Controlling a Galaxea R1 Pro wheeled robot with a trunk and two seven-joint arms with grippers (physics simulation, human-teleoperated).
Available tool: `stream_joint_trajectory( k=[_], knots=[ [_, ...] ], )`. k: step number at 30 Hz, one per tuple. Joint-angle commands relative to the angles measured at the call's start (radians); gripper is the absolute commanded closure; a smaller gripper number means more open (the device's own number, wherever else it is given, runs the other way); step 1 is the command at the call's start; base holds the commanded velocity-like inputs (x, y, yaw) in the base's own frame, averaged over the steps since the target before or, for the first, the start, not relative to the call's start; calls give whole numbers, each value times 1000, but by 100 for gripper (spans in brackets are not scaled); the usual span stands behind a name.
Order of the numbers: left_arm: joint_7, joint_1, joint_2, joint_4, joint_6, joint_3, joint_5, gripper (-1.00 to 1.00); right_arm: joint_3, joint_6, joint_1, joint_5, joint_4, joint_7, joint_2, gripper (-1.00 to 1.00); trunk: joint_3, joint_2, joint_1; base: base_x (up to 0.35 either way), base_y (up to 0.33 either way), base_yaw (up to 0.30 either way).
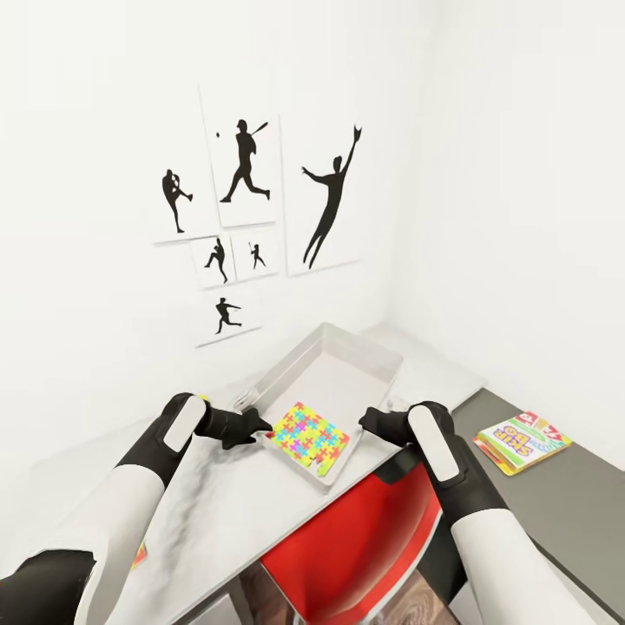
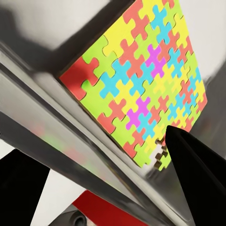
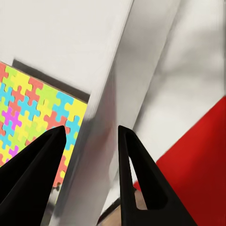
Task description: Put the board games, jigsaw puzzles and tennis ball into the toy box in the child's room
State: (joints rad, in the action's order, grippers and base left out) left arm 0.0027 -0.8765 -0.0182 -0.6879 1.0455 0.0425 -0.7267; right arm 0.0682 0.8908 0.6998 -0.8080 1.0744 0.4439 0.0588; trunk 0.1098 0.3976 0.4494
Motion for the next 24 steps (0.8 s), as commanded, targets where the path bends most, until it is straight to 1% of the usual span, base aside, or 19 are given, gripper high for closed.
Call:
stream_joint_trajectory(
  k=[1,14,19,24],
  knots=[
    [0,-1,-1,-18,-12,23,-22,100,-2,7,0,-27,-1,9,0,100,3,2,1,0,0,-86],
    [0,-1,-2,-18,-12,23,-22,100,-2,7,1,-26,-1,9,1,100,17,2,1,-6,11,-128],
    [0,-1,-2,-18,-12,23,-22,100,-2,7,1,-27,-1,9,2,100,23,2,1,-101,144,-158],
    [0,-1,-3,-18,-12,23,-23,100,-2,7,1,-27,-1,9,4,100,27,2,1,-114,236,-104]
  ],
)
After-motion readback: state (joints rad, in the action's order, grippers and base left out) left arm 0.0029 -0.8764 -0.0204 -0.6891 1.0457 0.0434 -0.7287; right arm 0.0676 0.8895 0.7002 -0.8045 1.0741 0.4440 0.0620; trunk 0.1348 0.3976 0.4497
